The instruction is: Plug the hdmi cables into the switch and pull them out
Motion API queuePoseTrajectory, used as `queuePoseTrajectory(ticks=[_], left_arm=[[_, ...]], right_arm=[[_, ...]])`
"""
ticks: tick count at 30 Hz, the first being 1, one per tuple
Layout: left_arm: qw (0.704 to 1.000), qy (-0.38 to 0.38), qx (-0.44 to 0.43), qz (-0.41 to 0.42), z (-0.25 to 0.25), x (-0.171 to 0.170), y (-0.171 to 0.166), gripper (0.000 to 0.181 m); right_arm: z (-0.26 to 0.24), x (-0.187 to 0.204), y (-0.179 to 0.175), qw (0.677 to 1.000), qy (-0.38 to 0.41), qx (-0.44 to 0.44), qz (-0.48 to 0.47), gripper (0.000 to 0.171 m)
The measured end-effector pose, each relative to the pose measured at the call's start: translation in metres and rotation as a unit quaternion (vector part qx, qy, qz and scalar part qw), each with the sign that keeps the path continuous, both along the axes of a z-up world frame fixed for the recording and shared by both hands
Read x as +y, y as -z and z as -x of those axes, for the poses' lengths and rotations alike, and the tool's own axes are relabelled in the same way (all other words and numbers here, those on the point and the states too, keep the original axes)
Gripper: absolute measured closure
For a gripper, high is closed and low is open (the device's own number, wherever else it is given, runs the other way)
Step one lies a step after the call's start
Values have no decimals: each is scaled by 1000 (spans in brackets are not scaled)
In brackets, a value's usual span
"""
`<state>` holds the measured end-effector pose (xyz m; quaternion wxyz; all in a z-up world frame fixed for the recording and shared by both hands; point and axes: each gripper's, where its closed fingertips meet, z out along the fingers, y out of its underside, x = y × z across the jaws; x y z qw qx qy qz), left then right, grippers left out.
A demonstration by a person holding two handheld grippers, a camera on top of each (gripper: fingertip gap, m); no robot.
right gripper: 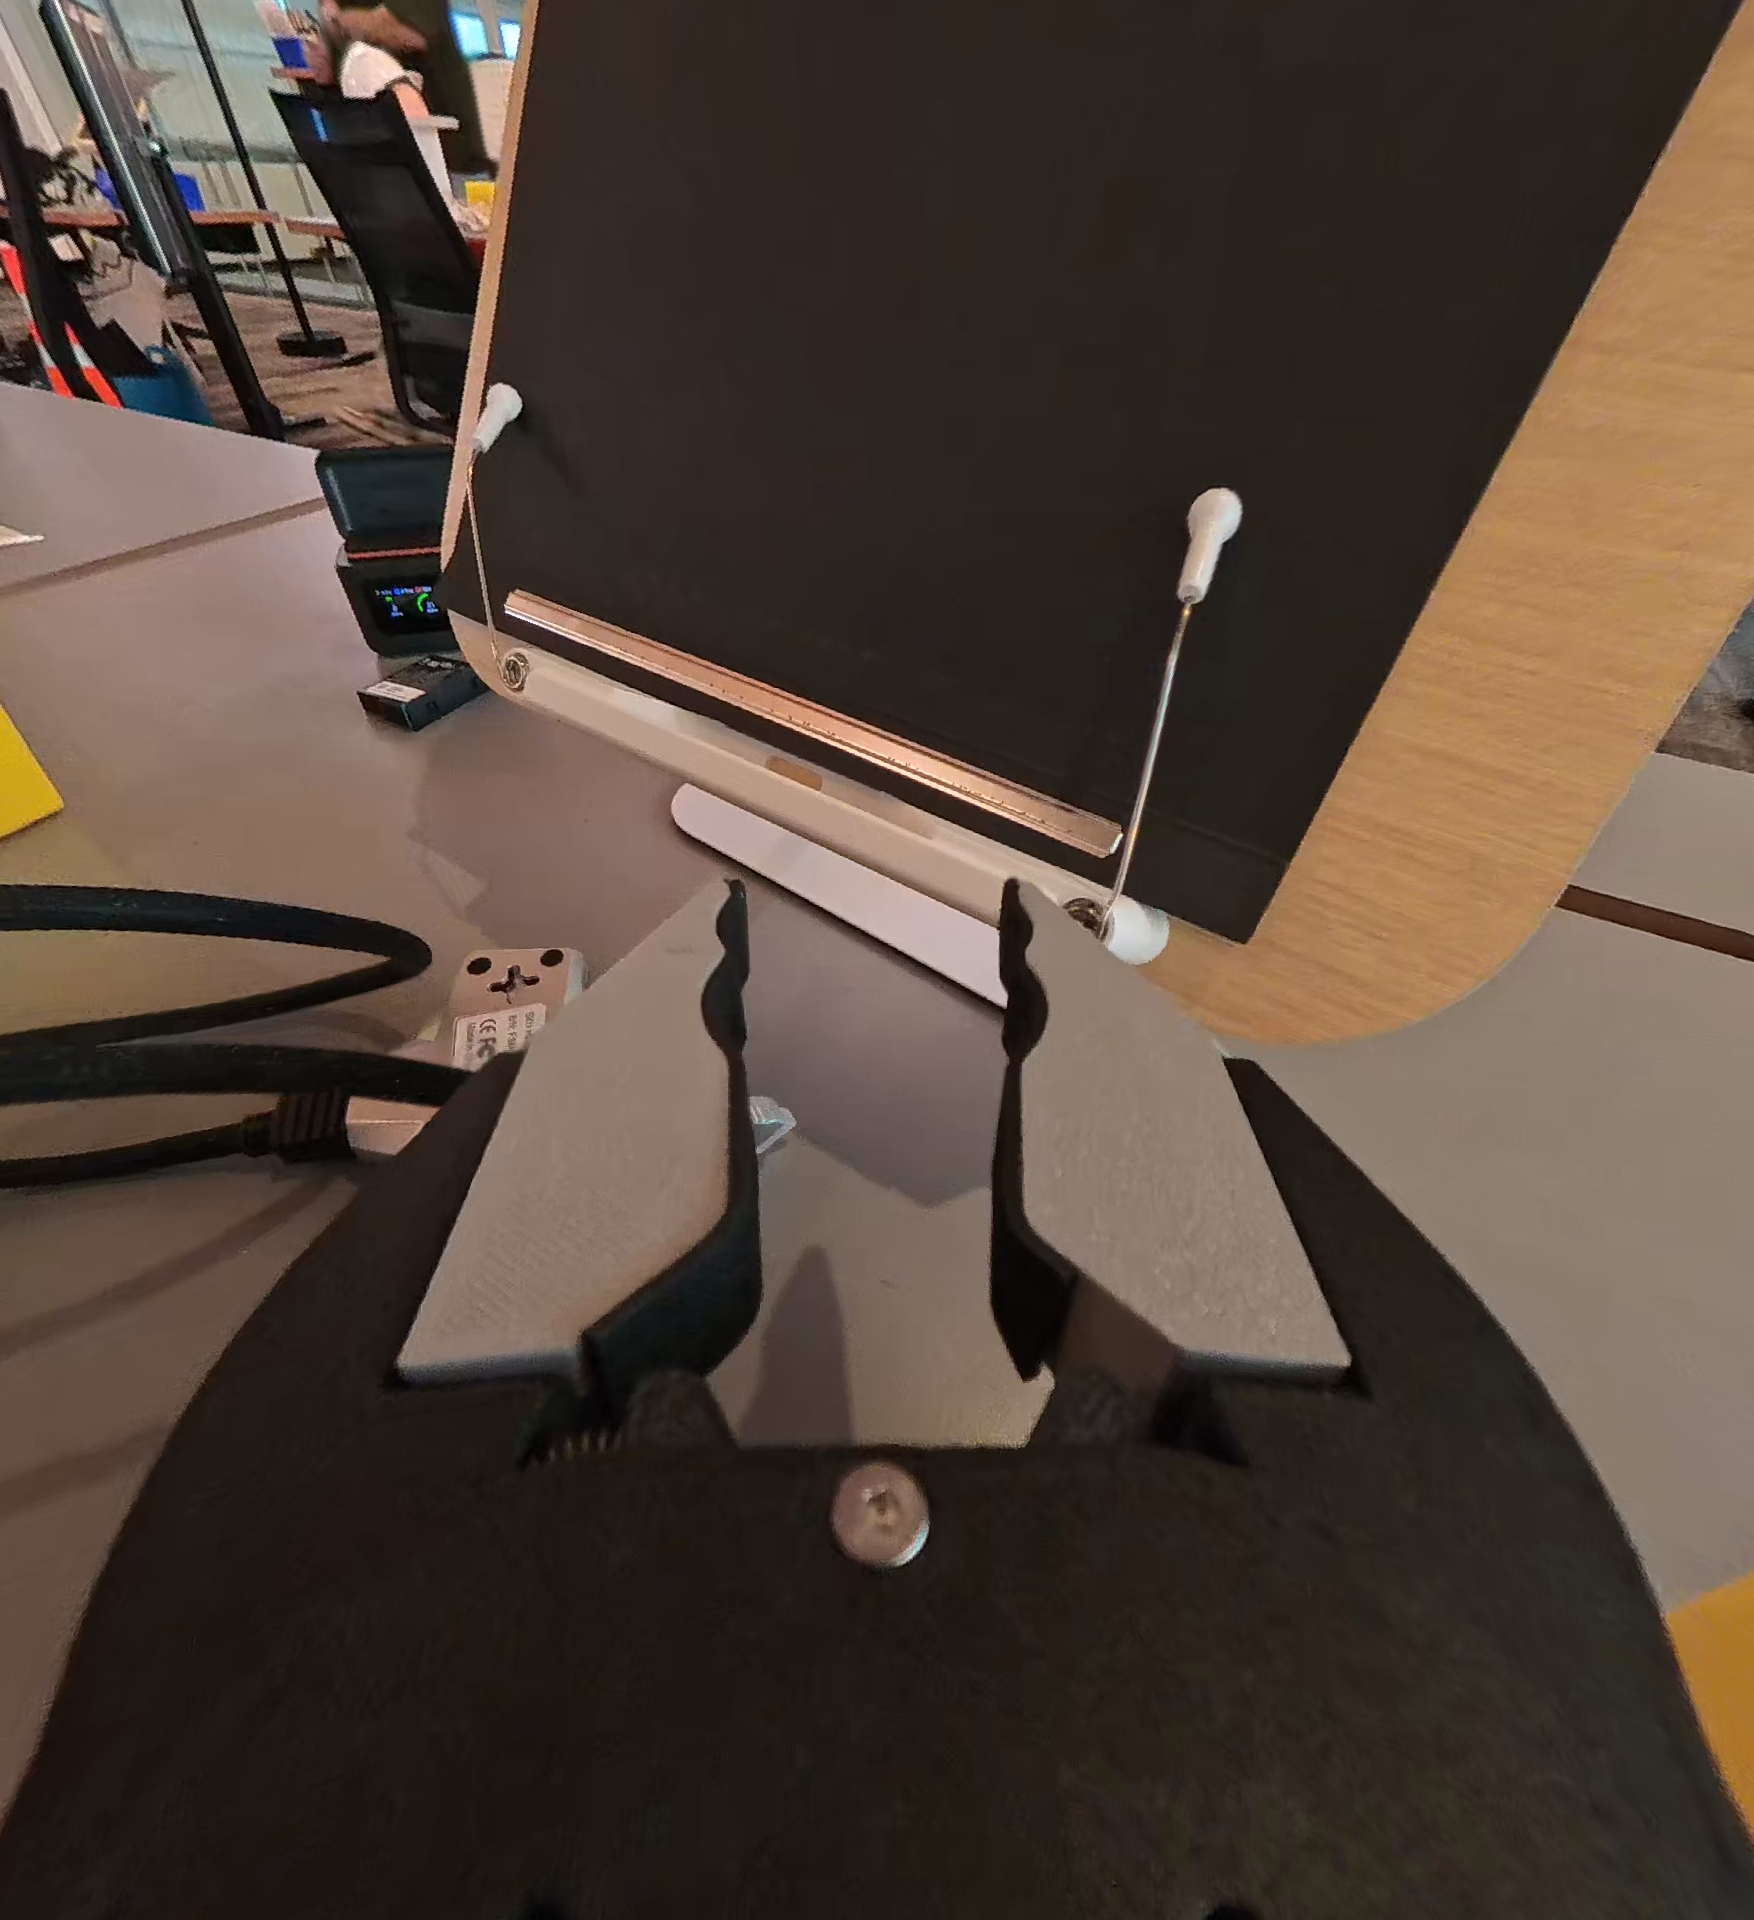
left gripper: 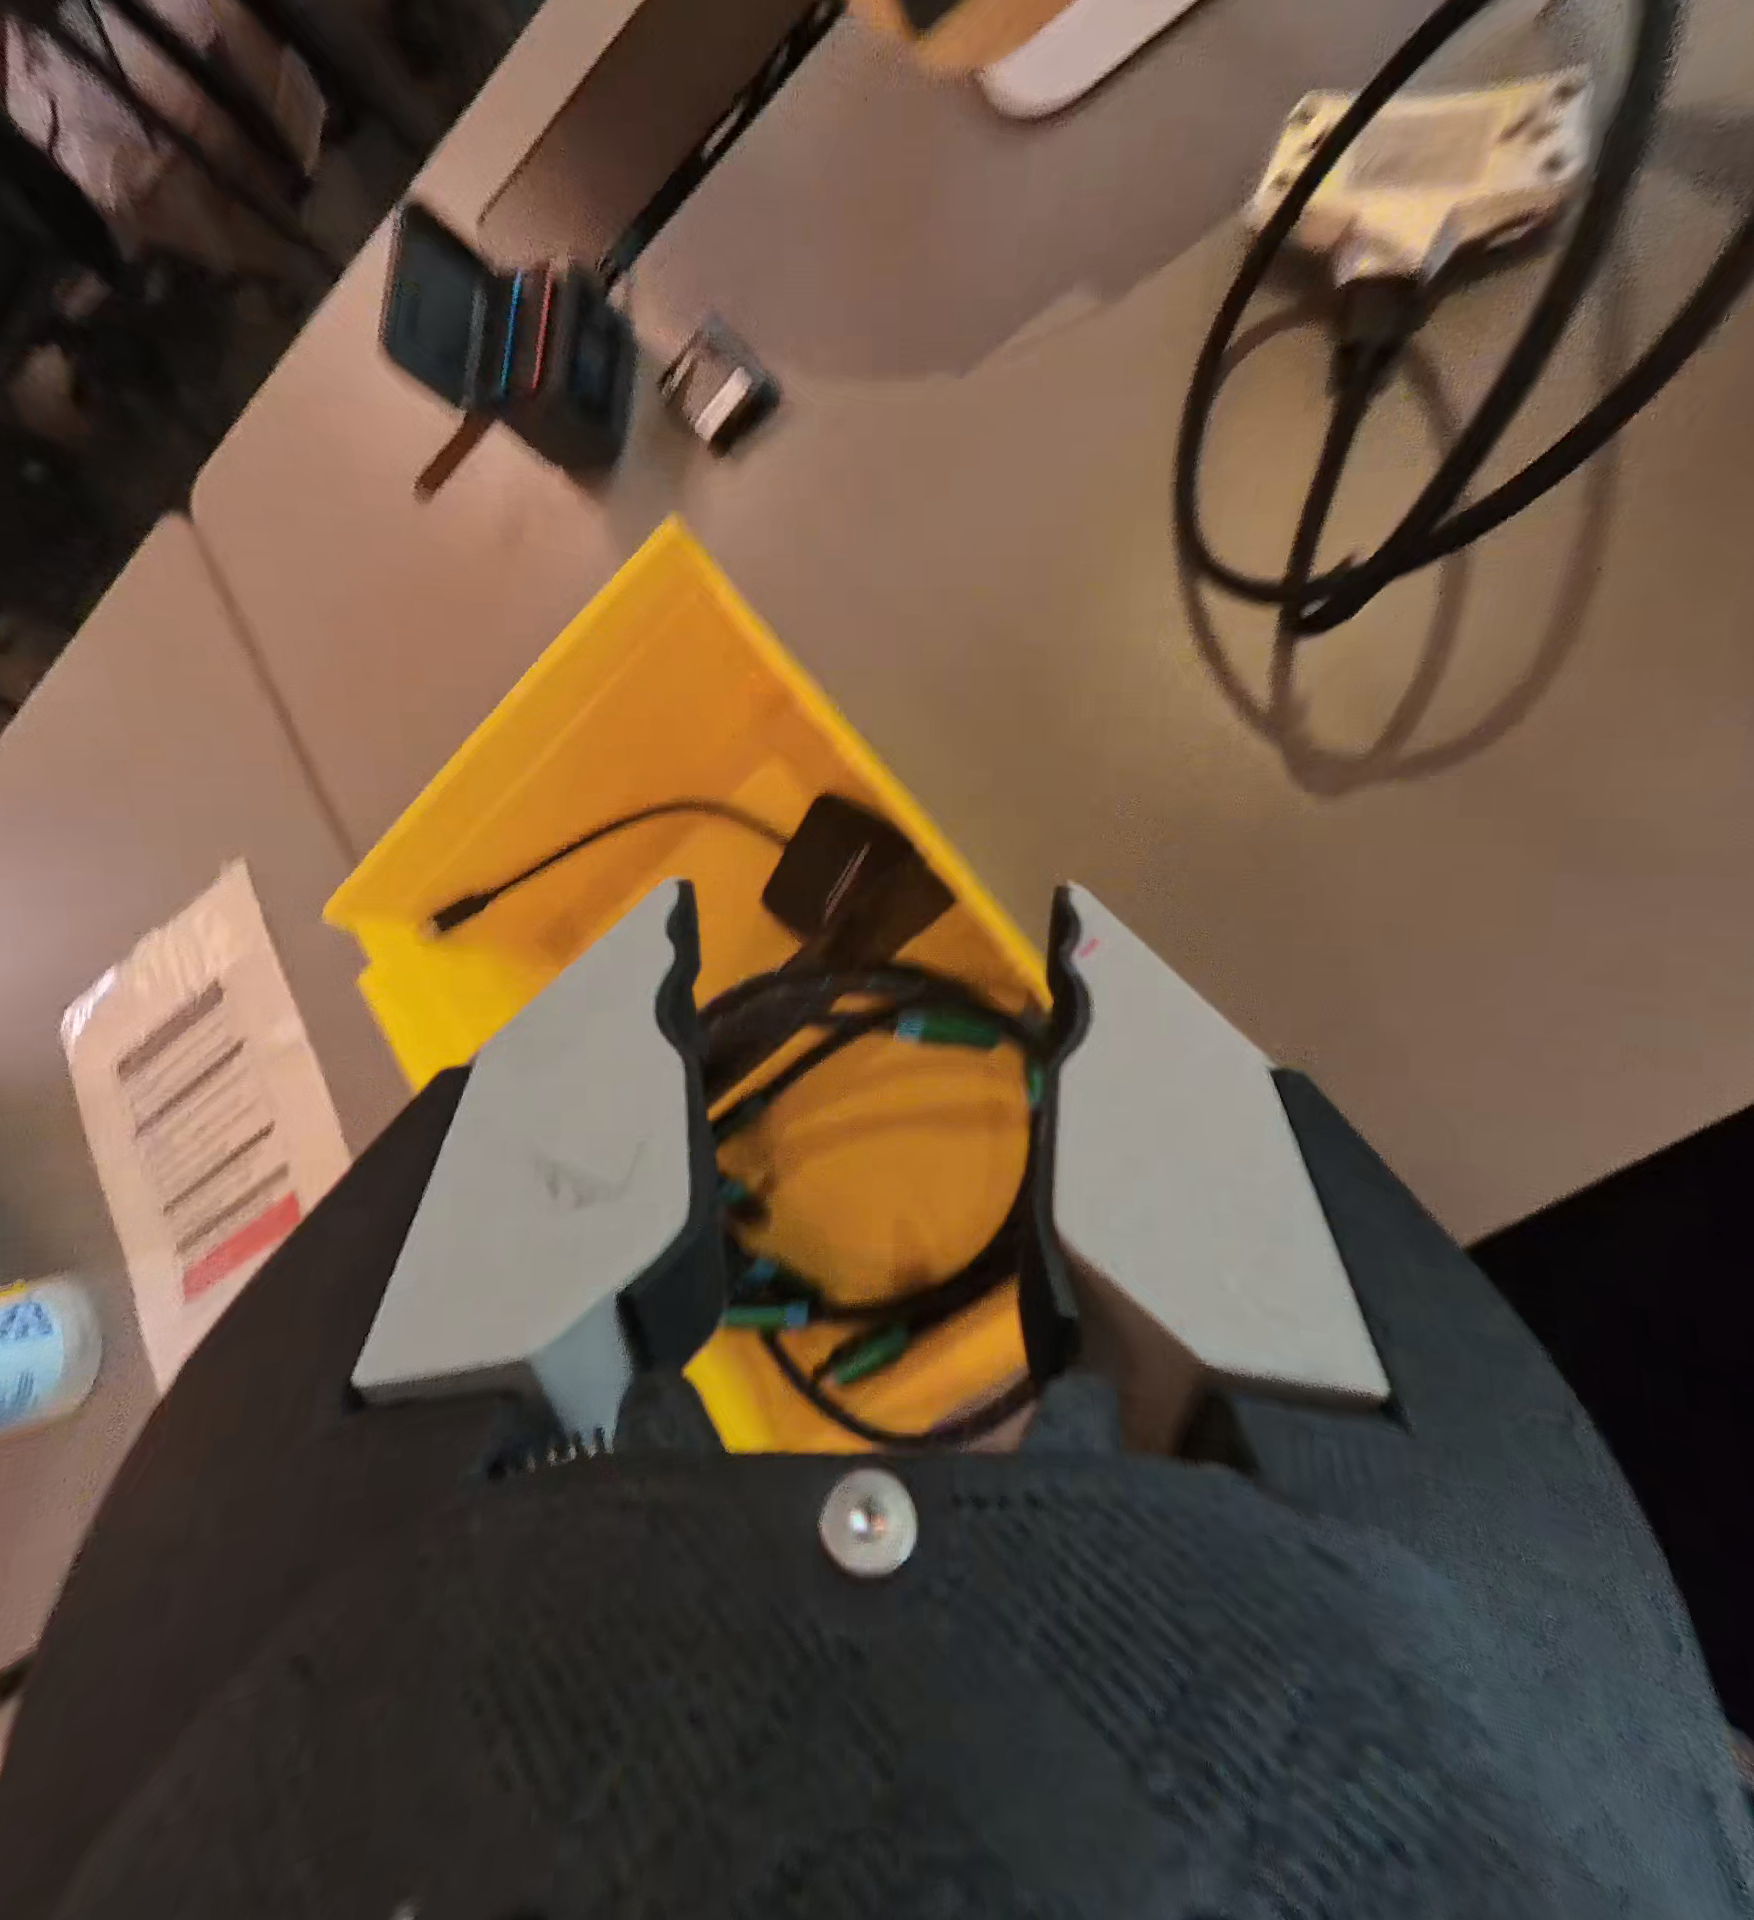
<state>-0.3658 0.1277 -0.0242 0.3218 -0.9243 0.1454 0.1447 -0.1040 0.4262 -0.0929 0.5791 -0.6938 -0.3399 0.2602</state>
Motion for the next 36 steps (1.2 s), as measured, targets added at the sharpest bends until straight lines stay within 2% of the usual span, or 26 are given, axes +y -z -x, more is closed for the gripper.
queuePoseTrajectory(ticks=[1,3,4,7,11,17,19,21,22,24,27,31,36], left_arm=[[1000,-12,0,12,14,-11,3,120],[999,-9,17,51,40,-33,16,148],[998,-11,28,57,53,-39,22,151],[992,-29,97,69,94,-51,42,132],[988,-27,133,73,119,-47,65,134],[991,61,112,38,87,-19,72,144],[986,62,149,45,91,-13,74,158],[984,72,144,71,89,-14,84,166],[985,73,137,78,87,-14,89,169],[985,74,131,84,84,-15,93,162],[985,72,133,89,82,-19,92,171],[978,48,174,102,95,-31,67,176],[977,-26,210,-4,116,-42,-37,177]], right_arm=[[0,0,0,1000,2,-2,-1,126],[0,0,2,1000,3,-3,1,126],[0,0,3,1000,1,-3,4,126],[1,-2,5,1000,-3,-4,8,125],[2,-2,7,1000,-4,-11,7,125],[3,0,10,1000,-6,-13,13,126],[4,1,12,1000,-8,-15,15,126],[6,0,14,1000,-13,-18,19,126],[8,-1,15,1000,-16,-18,20,127],[9,-2,16,999,-19,-20,21,127],[10,-4,15,999,-22,-20,19,128],[11,-7,14,999,-27,-21,18,128],[11,-7,12,999,-30,-13,22,129]])
